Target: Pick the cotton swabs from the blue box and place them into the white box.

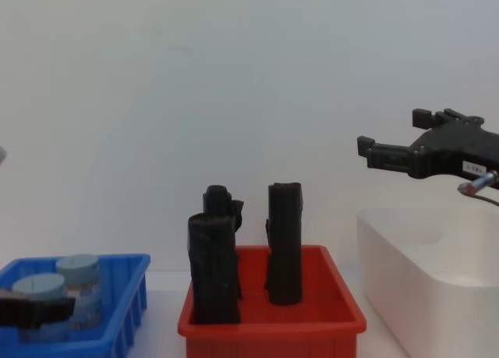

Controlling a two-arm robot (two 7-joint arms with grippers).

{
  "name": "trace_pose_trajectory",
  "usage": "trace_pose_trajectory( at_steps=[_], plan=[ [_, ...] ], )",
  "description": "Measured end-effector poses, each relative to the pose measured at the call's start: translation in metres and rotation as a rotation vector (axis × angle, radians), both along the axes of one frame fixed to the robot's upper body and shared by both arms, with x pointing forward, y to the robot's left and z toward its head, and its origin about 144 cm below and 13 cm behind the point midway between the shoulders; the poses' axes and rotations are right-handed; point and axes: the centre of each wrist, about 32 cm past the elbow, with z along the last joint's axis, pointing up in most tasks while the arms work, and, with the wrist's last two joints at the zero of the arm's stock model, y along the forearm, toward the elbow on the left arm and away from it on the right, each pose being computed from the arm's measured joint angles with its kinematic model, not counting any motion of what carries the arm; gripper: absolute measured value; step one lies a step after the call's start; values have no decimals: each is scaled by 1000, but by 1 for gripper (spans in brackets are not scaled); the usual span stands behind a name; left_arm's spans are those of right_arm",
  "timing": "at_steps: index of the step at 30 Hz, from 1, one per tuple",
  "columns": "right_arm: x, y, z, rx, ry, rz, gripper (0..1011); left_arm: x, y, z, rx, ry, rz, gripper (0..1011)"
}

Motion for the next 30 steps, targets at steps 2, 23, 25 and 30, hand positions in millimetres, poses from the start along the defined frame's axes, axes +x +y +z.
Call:
trace_pose_trajectory(
  at_steps=[2, 23, 25, 30],
  plan=[
    [0, 0, 0, 0, 0, 0, 1001, -1, -1, 2, -3, -14, 0, 663],
    [1, 0, -1, -15, 3, 11, 1001, -20, -14, 57, -91, -287, -77, 663],
    [3, -1, -1, -27, 4, 23, 1001, -21, -16, 61, -101, -306, -95, 663],
    [8, 0, -3, -58, 12, 69, 1001, -21, -23, 72, -131, -361, -151, 663]
  ],
)
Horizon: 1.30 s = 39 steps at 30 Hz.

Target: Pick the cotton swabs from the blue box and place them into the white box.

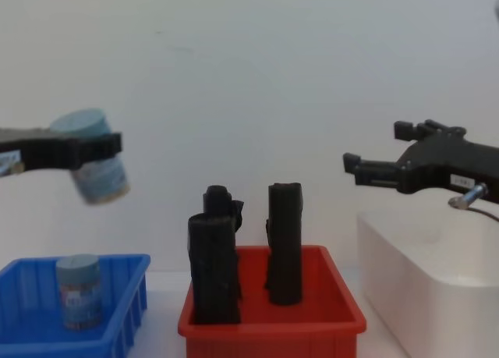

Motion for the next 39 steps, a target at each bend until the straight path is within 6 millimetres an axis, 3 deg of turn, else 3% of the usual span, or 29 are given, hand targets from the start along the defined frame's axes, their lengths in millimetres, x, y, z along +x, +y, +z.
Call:
trace_pose_trajectory(
  at_steps=[18, 39],
  plan=[
    [25, 10, -2, -51, 65, 238, 1001, 6, -30, 15, -39, -111, -160, 663],
    [47, 26, 6, 14, 166, 446, 1001, 9, -49, 18, -38, -137, -234, 663]
  ],
)
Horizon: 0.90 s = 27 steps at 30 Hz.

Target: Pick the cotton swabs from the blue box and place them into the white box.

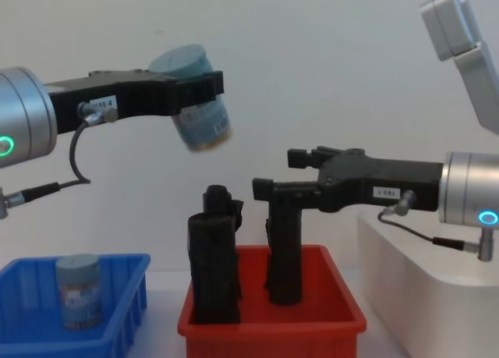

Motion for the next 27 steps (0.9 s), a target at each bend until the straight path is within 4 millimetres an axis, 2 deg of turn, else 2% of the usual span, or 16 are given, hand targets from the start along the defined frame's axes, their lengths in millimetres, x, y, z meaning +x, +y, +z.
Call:
trace_pose_trajectory(
  at_steps=[15, 27],
  plan=[
    [2, 6, 7, 32, -5, 42, 1001, 2, -8, 2, 33, 35, -50, 663],
    [1, 11, 14, -50, -105, 49, 1001, 6, -14, 4, 70, 73, -80, 663]
  ],
)
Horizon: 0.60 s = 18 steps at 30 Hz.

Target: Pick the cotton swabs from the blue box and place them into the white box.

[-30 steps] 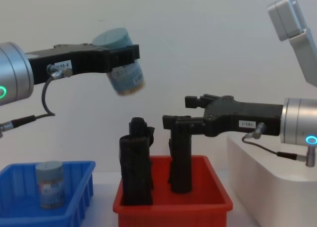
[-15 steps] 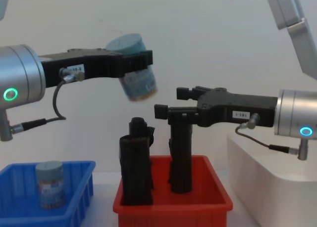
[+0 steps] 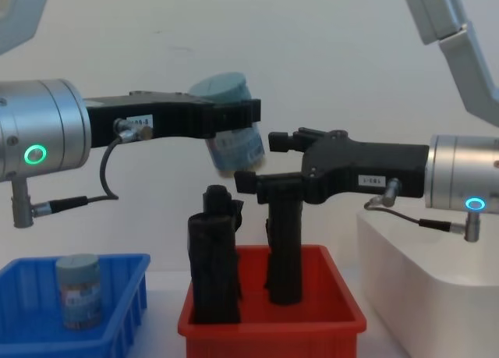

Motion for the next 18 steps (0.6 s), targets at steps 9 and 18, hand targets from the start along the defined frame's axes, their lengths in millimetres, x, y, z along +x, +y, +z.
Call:
trace_pose_trajectory(
  at_steps=[9, 18],
  plan=[
    [-3, 5, 4, -86, -86, -9, 1001, 1, -2, 1, 14, 16, -5, 663],
    [-6, 11, 9, -134, -138, -6, 1001, 1, -4, 1, 22, 25, -6, 663]
  ],
)
